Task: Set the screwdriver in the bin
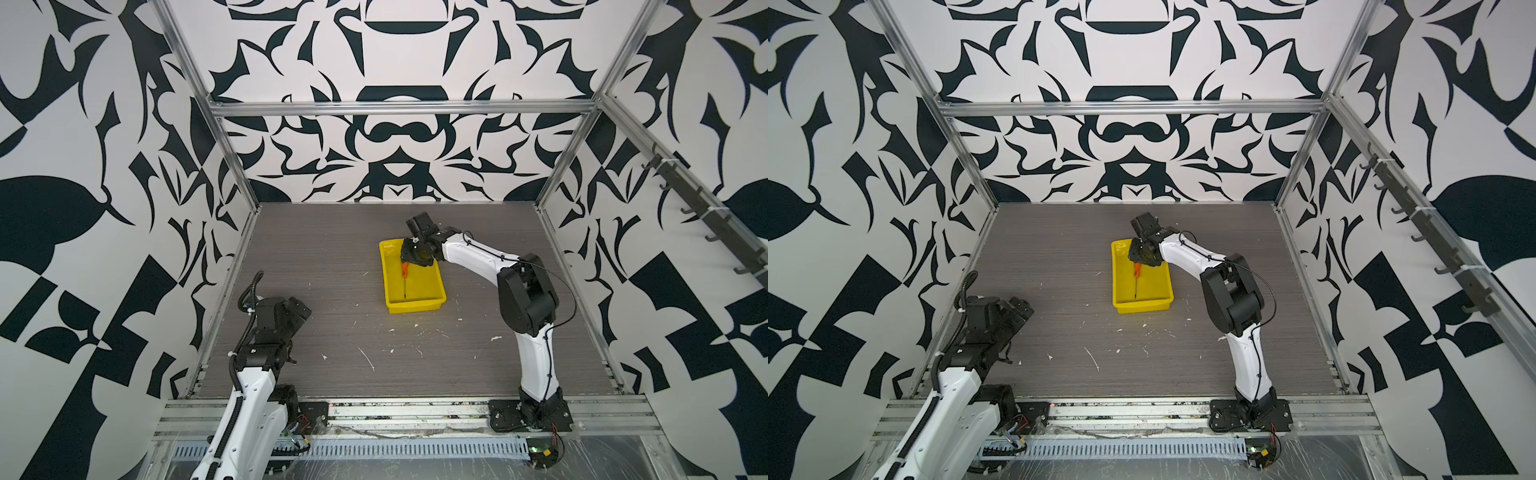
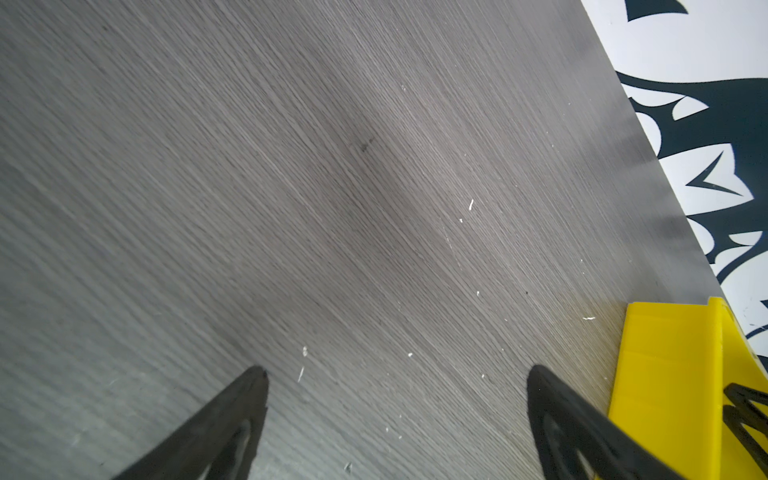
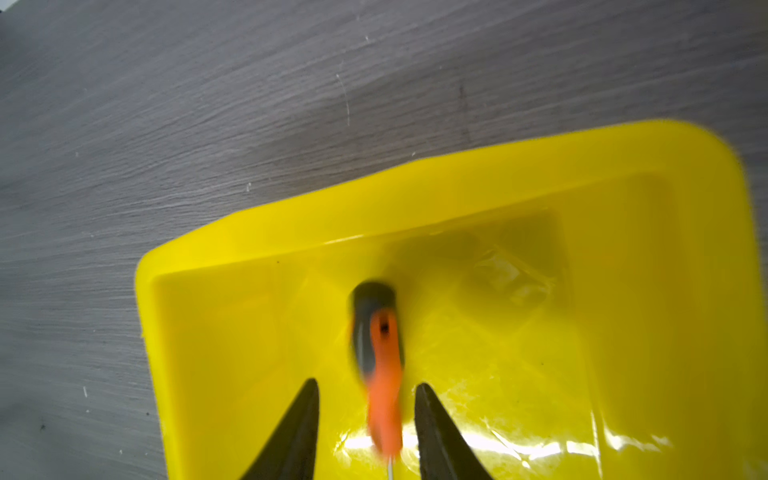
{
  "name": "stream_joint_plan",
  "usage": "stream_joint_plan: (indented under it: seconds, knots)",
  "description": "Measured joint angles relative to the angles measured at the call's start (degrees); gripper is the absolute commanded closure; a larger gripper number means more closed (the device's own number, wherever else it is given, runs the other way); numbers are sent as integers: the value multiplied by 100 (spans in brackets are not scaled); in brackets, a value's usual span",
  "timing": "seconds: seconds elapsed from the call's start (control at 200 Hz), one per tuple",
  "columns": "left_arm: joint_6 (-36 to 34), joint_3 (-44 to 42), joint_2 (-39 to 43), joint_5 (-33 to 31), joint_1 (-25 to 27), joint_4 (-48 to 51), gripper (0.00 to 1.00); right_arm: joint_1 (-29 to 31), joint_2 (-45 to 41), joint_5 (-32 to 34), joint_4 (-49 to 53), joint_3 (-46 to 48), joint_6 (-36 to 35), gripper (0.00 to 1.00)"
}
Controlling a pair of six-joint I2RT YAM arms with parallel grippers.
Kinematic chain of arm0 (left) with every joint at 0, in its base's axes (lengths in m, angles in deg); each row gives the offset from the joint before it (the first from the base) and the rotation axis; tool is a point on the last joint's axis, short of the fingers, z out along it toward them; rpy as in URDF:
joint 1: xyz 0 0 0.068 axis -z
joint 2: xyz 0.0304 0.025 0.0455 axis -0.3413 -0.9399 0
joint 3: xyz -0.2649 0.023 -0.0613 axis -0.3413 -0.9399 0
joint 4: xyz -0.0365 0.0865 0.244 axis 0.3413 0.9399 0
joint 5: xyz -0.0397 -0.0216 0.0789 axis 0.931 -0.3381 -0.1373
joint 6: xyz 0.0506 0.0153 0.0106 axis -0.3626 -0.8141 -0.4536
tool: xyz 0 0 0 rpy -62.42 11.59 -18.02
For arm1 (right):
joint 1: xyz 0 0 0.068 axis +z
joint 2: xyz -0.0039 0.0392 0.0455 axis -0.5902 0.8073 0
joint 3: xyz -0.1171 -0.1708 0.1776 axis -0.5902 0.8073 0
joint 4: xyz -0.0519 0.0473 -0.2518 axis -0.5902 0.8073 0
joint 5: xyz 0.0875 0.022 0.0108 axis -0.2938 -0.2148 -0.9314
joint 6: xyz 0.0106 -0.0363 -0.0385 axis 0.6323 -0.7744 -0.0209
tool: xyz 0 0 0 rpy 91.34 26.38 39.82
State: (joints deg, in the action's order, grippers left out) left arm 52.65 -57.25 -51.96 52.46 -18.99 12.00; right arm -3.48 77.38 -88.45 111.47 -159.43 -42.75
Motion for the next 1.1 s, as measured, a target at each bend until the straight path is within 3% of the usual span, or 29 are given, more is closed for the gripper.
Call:
stream_joint_plan:
  seconds: [0.29,0.515,0.855,1.1]
  knots:
    - [72,0,87,-48,0,76,0,-7,-573,9,39,105,-127,57]
    - [151,0,136,-127,0,103,0,-9,-1974,232,-166,1565,-332,57]
    - [162,0,-109,-103,0,42,0,-9,-4435,2540,-44,3762,-702,59]
    - [155,11,-400,-57,0,66,0,-24,-5174,4140,-662,4929,-1412,40]
